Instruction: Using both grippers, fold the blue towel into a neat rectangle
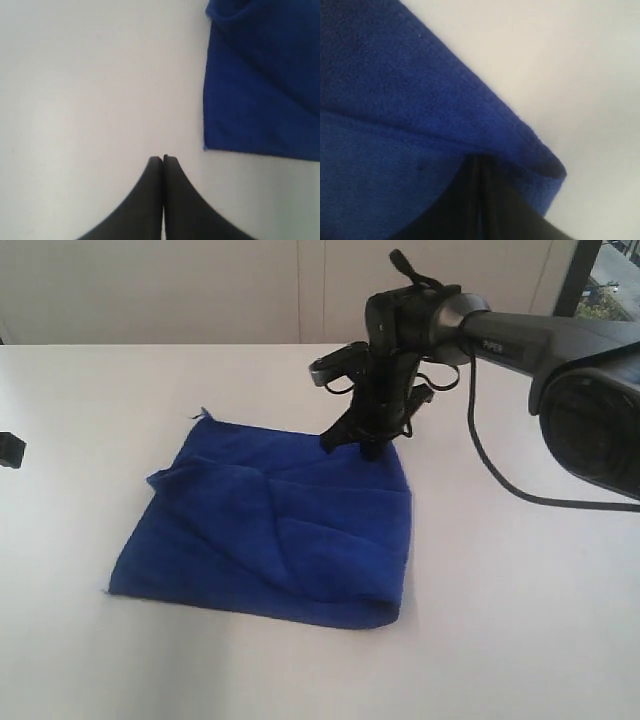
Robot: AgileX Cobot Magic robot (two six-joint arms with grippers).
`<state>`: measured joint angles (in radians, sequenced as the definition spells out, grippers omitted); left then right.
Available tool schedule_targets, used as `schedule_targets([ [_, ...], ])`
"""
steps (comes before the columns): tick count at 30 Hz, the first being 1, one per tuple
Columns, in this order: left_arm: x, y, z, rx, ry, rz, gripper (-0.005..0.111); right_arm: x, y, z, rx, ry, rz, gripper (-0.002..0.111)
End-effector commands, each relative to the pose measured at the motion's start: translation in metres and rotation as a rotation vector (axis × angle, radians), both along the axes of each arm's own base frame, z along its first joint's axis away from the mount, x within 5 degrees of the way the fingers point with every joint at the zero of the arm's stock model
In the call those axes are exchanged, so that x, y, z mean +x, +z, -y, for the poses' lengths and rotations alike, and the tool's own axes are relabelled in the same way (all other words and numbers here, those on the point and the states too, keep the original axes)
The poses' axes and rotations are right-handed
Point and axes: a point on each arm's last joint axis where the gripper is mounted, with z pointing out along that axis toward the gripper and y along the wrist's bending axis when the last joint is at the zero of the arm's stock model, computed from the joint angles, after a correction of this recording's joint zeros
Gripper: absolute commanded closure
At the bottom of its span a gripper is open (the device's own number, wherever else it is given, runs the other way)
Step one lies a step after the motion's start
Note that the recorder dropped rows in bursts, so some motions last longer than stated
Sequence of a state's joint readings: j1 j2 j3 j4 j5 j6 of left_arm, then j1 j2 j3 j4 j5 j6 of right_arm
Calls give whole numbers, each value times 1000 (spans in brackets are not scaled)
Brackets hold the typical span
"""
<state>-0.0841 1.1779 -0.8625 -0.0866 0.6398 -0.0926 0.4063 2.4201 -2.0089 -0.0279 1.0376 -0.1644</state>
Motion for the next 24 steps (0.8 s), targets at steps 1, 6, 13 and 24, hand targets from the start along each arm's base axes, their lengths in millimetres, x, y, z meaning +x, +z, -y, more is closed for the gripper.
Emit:
schedule_targets([
  [1, -2, -1, -1, 0, 0, -8, 107, -1, -11, 44, -111, -158, -156, 108],
  [6, -2, -1, -1, 0, 0, -8, 107, -3, -15, 76, -125, -243, -211, 108],
  [13, -2, -1, -1, 0, 0, -8, 107, -35, -21, 97, -165, -270, -319, 108],
  [24, -2, -1, -1, 0, 0, -8, 107, -84, 6, 109, -165, -290, -326, 108],
])
